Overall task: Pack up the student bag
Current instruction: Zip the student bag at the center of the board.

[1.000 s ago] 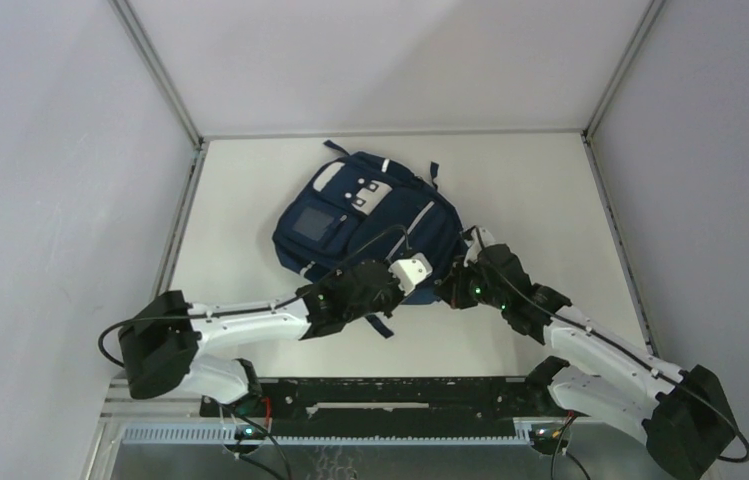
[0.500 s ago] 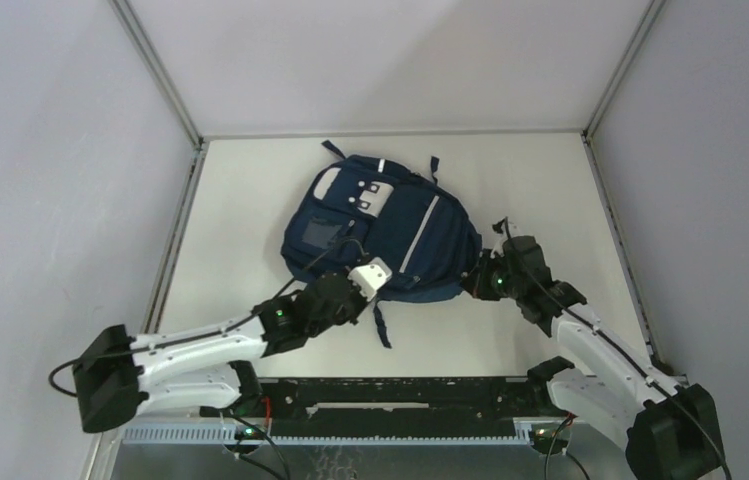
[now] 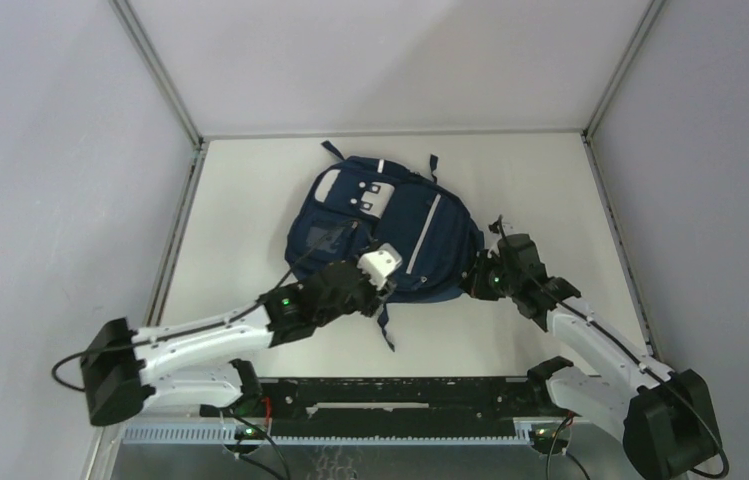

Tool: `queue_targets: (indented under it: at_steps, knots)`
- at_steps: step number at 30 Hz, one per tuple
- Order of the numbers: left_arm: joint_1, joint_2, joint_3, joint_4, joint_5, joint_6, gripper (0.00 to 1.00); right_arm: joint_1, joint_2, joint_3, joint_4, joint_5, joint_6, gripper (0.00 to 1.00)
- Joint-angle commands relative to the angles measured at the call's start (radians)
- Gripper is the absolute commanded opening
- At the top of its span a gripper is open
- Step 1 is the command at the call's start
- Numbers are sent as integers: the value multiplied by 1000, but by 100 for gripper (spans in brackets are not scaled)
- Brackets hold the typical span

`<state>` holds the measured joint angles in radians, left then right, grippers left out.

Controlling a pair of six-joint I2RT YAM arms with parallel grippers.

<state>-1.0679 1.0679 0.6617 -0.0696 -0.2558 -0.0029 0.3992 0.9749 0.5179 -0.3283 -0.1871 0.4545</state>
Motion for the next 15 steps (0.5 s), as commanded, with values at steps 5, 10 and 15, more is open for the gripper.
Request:
queue_targets:
  at_steps: [5,10,15]
  knots:
    - [-83,287,240,137,150,65,65,-5,-82,47,-13,-37,18,0]
    - [-94,401,316,198,191,66,65,-5,-94,47,-26,-37,20,0]
    - [-95,484,362,231,175,78,65,-11,-92,47,-22,-46,16,0]
